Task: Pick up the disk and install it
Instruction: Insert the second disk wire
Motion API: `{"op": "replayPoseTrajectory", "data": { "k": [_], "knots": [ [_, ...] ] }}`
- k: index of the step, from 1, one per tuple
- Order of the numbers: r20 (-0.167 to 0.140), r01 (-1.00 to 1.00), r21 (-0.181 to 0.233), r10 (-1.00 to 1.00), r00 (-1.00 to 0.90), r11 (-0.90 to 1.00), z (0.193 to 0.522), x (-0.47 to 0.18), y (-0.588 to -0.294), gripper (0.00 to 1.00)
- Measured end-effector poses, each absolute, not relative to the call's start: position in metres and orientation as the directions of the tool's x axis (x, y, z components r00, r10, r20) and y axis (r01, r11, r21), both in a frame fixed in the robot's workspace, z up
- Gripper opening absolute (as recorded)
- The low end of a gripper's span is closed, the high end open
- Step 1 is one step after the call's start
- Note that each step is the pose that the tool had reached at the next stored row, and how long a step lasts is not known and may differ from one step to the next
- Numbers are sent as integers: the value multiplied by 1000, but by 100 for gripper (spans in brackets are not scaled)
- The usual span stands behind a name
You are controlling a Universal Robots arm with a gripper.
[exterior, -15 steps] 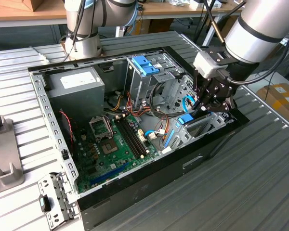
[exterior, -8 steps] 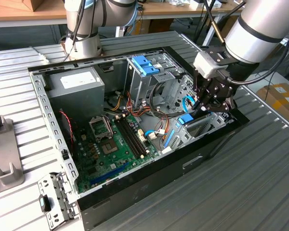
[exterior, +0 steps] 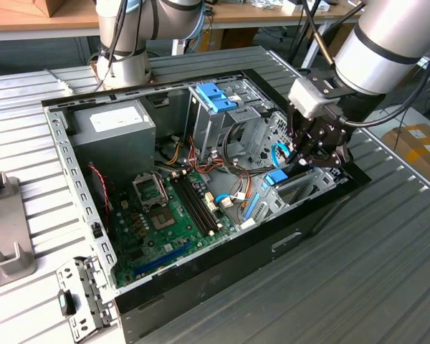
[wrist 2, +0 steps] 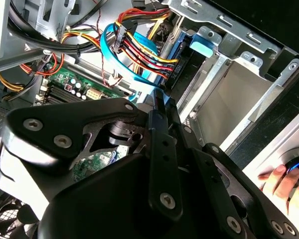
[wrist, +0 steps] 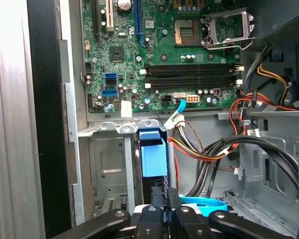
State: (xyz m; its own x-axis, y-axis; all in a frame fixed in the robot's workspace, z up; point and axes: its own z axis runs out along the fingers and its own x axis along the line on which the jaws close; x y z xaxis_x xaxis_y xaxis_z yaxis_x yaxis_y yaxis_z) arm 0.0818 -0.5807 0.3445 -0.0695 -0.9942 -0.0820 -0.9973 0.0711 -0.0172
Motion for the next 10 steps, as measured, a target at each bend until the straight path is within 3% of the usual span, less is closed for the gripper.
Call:
{"op": "replayPoseTrajectory", "data": {
  "k": [10],
  "knots": [
    [-83, -997, -17, -994, -69, 71, 344, 82, -582, 16]
  ]
}}
